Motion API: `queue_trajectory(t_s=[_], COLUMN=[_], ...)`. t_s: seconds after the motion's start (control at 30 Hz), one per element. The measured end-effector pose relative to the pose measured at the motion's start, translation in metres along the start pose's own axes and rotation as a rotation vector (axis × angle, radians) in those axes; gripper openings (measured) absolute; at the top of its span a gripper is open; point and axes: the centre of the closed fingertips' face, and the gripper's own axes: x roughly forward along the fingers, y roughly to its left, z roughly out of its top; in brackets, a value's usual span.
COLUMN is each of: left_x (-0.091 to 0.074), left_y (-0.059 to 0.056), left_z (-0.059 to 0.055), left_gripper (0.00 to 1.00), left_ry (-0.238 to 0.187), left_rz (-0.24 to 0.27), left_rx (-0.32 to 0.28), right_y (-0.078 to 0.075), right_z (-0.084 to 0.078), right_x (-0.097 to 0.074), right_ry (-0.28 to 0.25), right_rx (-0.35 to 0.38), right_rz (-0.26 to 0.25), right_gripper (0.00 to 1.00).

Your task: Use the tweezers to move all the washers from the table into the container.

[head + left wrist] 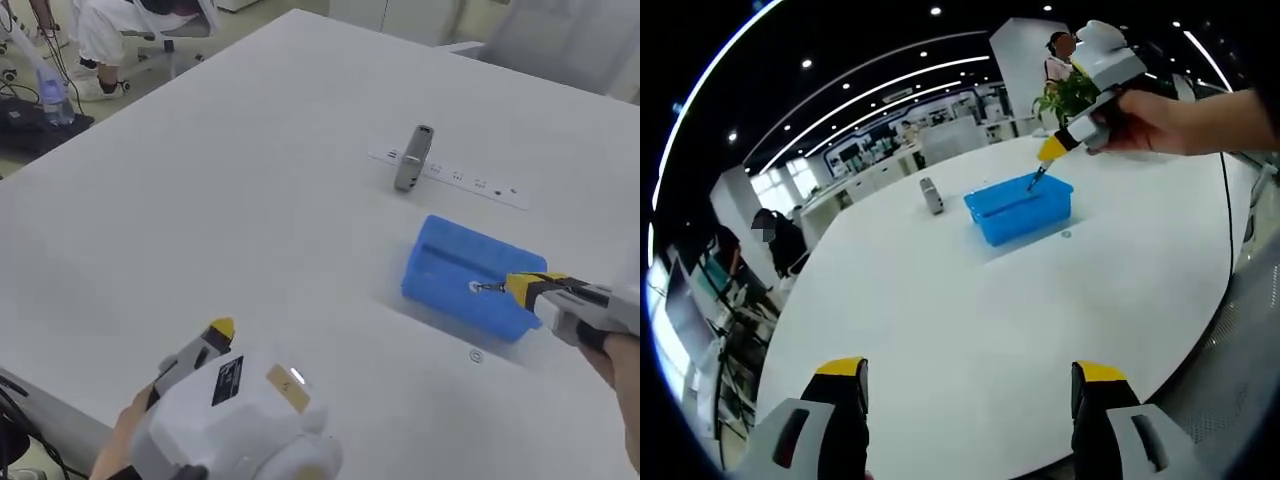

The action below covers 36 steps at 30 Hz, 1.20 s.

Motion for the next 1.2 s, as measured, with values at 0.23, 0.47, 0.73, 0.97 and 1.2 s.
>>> queue_trajectory(t_s=[0.23, 0.47, 0.73, 0.97, 1.2], left_x=[0.000, 0.001, 0.000, 0.000, 0.000], left_y=[0.000, 0.000, 0.001, 0.001, 0.001], left_z=[-0.001, -0.002, -0.002, -0.002, -0.001], left_gripper=[0.85, 0.85, 0.85, 0.85, 0.85], left_ry=[0.004, 0.007, 0.008, 0.009, 0.007], left_rz=[0.000, 0.002, 0.003, 0.003, 0.002], left_rx=[0.002, 0.001, 0.001, 0.001, 0.001], right_y=[-0.012, -0.011, -0.008, -0.009, -0.014], right_z=[-0.013, -0.022, -0.031, -0.030, -0.016], right_x=[0.029, 0.048, 0.056, 0.051, 0.036], right_ry=[0.082, 0.151, 0.213, 0.216, 0.171], right_rx=[-0.046, -0.086, -0.079, -0.044, -0.031], right_rz=[-0.007, 0.020, 0.024, 0.028, 0.022], right_gripper=[0.01, 0.01, 0.01, 0.02, 0.02])
